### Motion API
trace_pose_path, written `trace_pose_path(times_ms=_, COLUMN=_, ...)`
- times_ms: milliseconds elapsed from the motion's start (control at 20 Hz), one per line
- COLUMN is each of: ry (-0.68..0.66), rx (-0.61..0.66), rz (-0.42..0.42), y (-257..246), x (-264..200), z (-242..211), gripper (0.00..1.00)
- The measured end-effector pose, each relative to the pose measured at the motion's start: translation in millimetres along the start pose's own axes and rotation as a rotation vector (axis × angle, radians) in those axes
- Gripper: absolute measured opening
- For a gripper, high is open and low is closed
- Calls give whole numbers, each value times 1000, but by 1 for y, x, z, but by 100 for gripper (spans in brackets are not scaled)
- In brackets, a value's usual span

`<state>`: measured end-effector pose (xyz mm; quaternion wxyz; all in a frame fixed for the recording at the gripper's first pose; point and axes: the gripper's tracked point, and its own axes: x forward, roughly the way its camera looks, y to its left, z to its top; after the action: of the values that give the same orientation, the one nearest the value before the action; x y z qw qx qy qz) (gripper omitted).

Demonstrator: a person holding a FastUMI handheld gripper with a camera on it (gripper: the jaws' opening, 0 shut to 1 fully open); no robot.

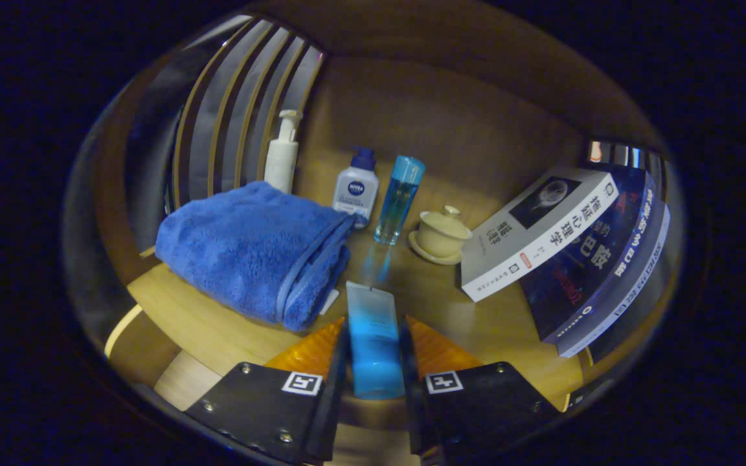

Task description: Pull open the drawer, take out the items inside it, and place them on the countertop above the cabinet.

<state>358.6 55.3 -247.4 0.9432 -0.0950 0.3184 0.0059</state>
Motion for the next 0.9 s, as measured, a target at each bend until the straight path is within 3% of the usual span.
trace_pose_path(times_ms=200, ry=-117, rx=8, rz=-26, y=-10, x=-34, z=24, gripper=64)
trace_pose_path(times_ms=500, ry=-282, rx=44, rz=55, y=8, x=-134, z=29, gripper=65)
trace_pose_path(times_ms=800, ry=-387, rx=62, rz=154, y=42, x=-234, z=-15, gripper=68)
trace_pose_path(times_ms=900, ry=-392, rx=49, rz=154, y=48, x=-256, z=-41, gripper=83)
